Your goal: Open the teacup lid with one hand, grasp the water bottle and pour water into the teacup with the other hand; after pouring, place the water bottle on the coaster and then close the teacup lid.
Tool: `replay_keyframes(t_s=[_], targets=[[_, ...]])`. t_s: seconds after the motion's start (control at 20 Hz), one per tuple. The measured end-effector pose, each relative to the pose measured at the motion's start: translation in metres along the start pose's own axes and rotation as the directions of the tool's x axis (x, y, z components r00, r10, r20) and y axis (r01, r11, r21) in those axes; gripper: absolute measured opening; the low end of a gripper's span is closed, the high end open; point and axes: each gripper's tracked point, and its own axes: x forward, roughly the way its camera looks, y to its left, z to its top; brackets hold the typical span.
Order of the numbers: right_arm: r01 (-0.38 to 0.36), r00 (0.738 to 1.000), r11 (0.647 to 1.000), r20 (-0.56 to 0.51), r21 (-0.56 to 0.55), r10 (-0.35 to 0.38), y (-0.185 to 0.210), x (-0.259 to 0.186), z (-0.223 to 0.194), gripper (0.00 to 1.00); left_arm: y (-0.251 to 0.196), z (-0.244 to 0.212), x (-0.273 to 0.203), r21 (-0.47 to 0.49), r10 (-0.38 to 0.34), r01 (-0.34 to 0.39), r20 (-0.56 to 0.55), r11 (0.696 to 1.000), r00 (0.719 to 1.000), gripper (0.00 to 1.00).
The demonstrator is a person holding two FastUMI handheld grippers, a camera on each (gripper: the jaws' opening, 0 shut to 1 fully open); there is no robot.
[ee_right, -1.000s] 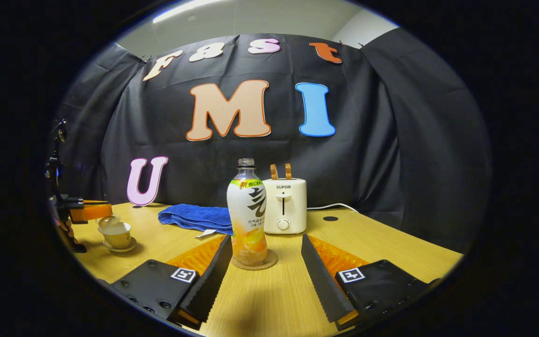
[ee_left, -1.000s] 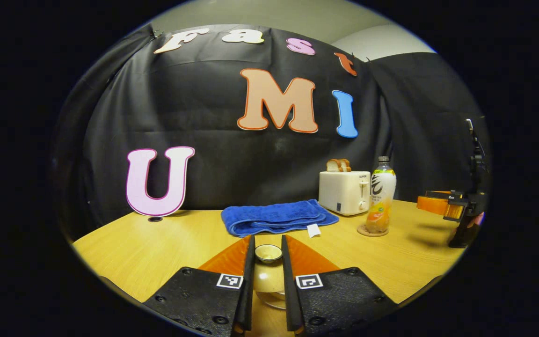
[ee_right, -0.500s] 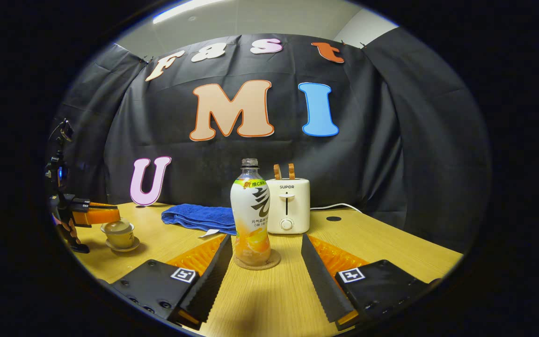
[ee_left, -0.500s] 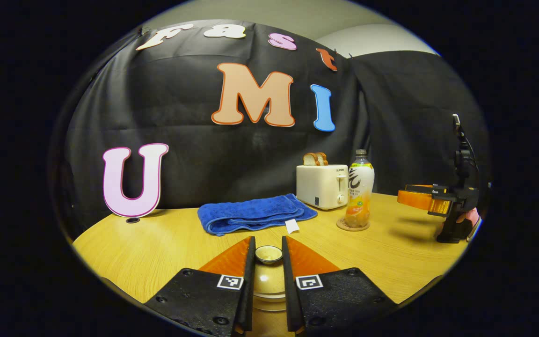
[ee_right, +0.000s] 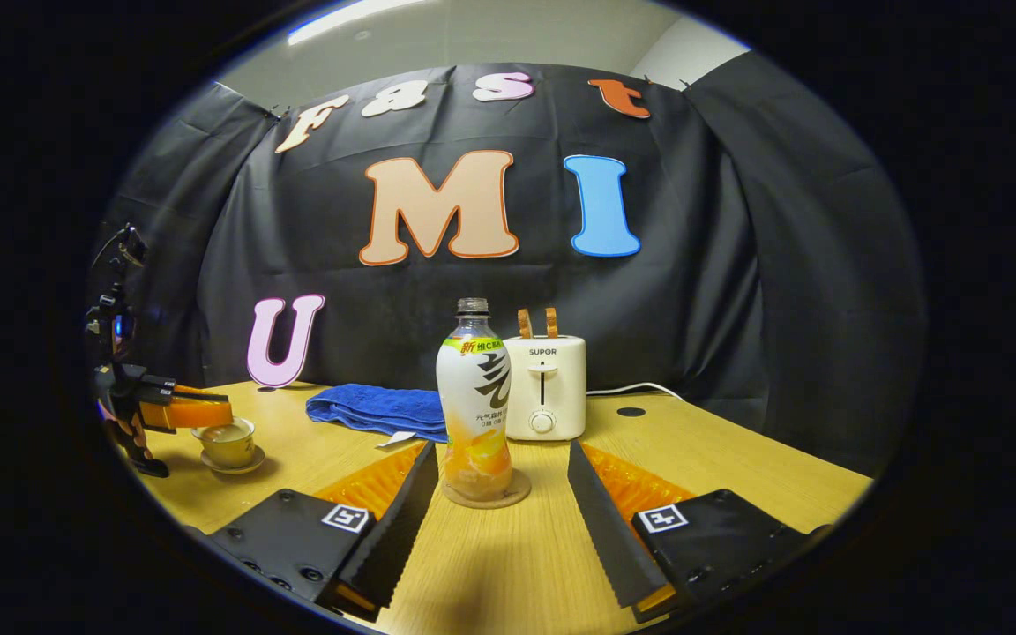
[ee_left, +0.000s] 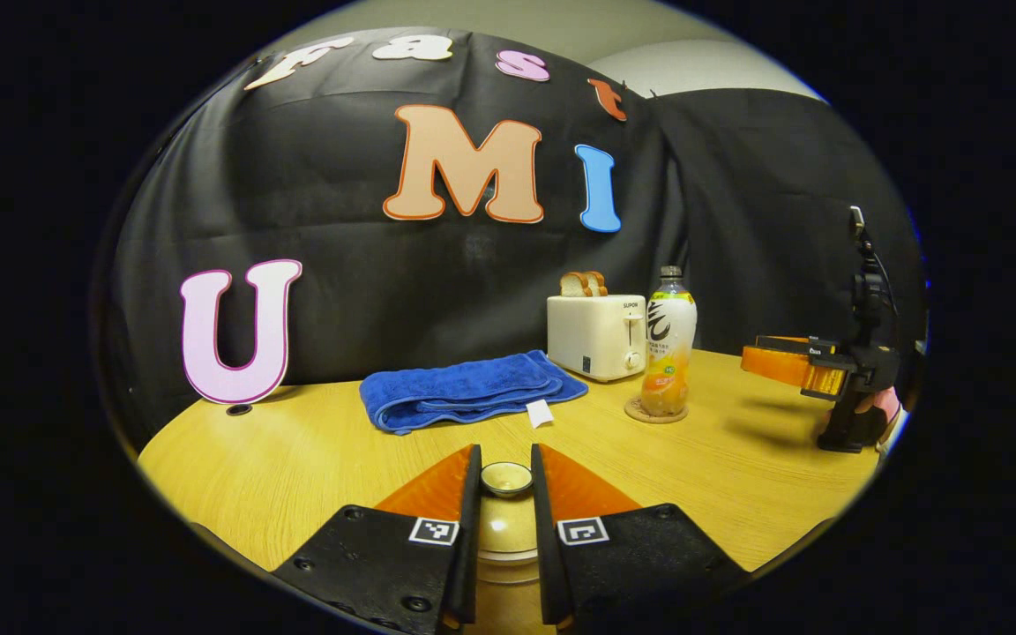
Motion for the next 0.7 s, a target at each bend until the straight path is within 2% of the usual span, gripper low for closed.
replay_keyframes(t_s=[0.2, 0.25, 0.4, 0.55, 0.6, 0.65, 0.7], targets=[[-0.001, 1.0, 1.0, 0.0, 0.0, 0.001, 0.0005, -0.0009, -0.0001, 0.94, 0.0004, 0.0002, 0.0002, -0.002, 0.002, -0.002, -0.001, 1.0, 1.0, 0.26], [-0.002, 1.0, 1.0, 0.0, 0.0, 0.002, 0.001, -0.001, -0.0001, 0.96, 0.0, 0.0, 0.0007, -0.002, 0.001, -0.001, 0.0, 1.0, 1.0, 0.26], [-0.002, 1.0, 1.0, 0.0, 0.0, 0.002, 0.0007, -0.0006, -0.0003, 0.94, 0.0007, -0.0004, -0.0001, -0.003, 0.003, -0.003, 0.0, 1.0, 1.0, 0.27], [-0.003, 1.0, 1.0, 0.0, 0.0, 0.003, 0.0078, 0.0051, -0.0009, 0.94, -0.0003, 0.0037, -0.0034, -0.012, -0.003, 0.003, 0.024, 1.0, 1.0, 0.31], [-0.003, 1.0, 1.0, 0.0, 0.0, 0.003, 0.0078, 0.0048, -0.001, 0.96, 0.0017, 0.006, -0.0047, -0.018, 0.001, -0.001, 0.038, 1.0, 0.999, 0.37], [-0.003, 1.0, 1.0, 0.0, -0.001, 0.003, 0.0078, 0.0051, -0.0011, 0.94, 0.002, 0.0079, -0.006, -0.023, 0.002, -0.001, 0.051, 1.0, 0.999, 0.41], [-0.003, 1.0, 1.0, 0.0, -0.001, 0.003, 0.008, 0.005, -0.0012, 0.94, 0.0016, 0.009, -0.0072, -0.027, 0.003, -0.001, 0.063, 1.0, 0.998, 0.54]])
